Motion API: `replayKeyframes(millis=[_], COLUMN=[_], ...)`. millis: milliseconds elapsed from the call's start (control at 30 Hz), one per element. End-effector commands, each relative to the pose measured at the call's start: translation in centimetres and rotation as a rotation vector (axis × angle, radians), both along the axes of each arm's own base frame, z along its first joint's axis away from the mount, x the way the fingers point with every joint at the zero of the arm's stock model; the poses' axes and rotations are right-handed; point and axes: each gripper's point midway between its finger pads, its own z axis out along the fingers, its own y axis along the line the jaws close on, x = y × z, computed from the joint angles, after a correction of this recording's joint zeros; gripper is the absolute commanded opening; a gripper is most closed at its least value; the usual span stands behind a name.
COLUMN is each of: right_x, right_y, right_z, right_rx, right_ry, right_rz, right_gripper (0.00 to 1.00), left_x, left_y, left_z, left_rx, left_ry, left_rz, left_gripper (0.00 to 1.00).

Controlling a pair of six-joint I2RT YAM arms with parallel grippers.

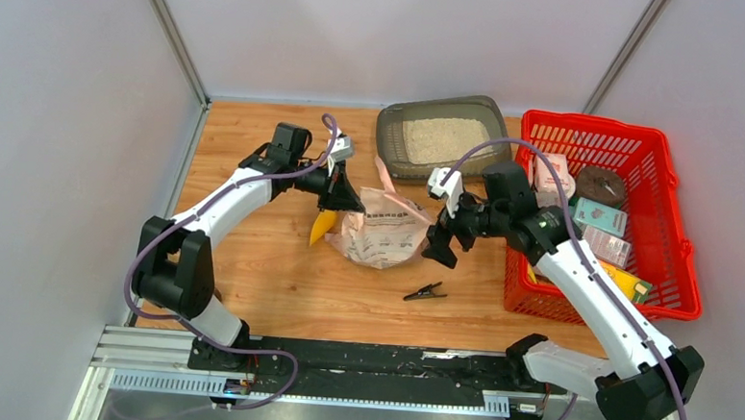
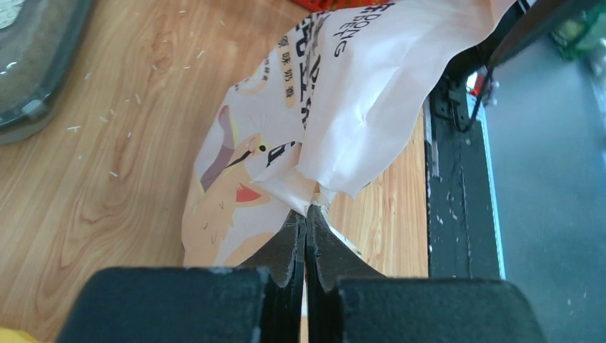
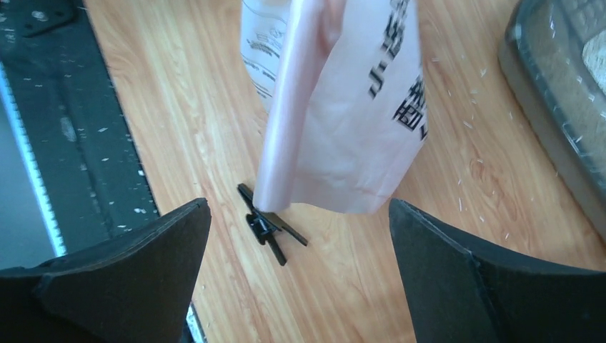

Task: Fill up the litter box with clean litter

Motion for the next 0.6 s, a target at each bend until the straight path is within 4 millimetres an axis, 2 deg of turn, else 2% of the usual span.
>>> replayKeyframes(millis=[0,200,233,267,300,367,400,467,500,567], right_x=[5.1,7.5,7.5,8.1,8.3,8.4,8.3,8.2,8.6,8.6], right_y=[0.8,3.5,4.0,4.6,5.0,6.2,6.8,7.6,8.0,8.8], right_z=[0.0,-1.1,-1.0,-0.1,0.1,0.4,0.6,-0.3,0.6,-0.1], right_rx=[0.078,0.141,0.159,0.188,0.196,0.205,0.205,0.193,0.204,0.208], right_ry=[-0.162,-0.105,-0.091,-0.097,-0.093,-0.099,-0.106,-0.082,-0.088,-0.037], right_rz=[-0.173,-0.154,-0.144,-0.145,-0.137,-0.044,-0.007,0.062,0.069,0.102], right_gripper=[1.00,0.96,0.95,0.95,0.96,0.98,1.00,1.00,1.00,1.00], left_x=[2.5,1.1,1.1,1.0,0.7,0.5,0.5,0.3,0.3,0.0], left_y=[-1.0,-1.0,-1.0,-1.0,-1.1,-1.3,-1.4,-1.3,-1.4,-1.2], left_z=[4.4,3.7,3.6,3.5,4.0,3.5,4.5,4.0,4.9,5.1], left_rx=[-0.101,-0.113,-0.114,-0.117,-0.132,-0.127,-0.144,-0.129,-0.142,-0.141], left_ry=[0.004,0.018,0.022,0.019,0.023,0.059,0.049,0.069,0.052,0.041], left_rz=[0.136,0.091,0.080,0.067,0.037,-0.003,-0.031,-0.060,-0.083,-0.113], left_gripper=[0.00,0.00,0.00,0.00,0.00,0.00,0.00,0.00,0.00,0.00])
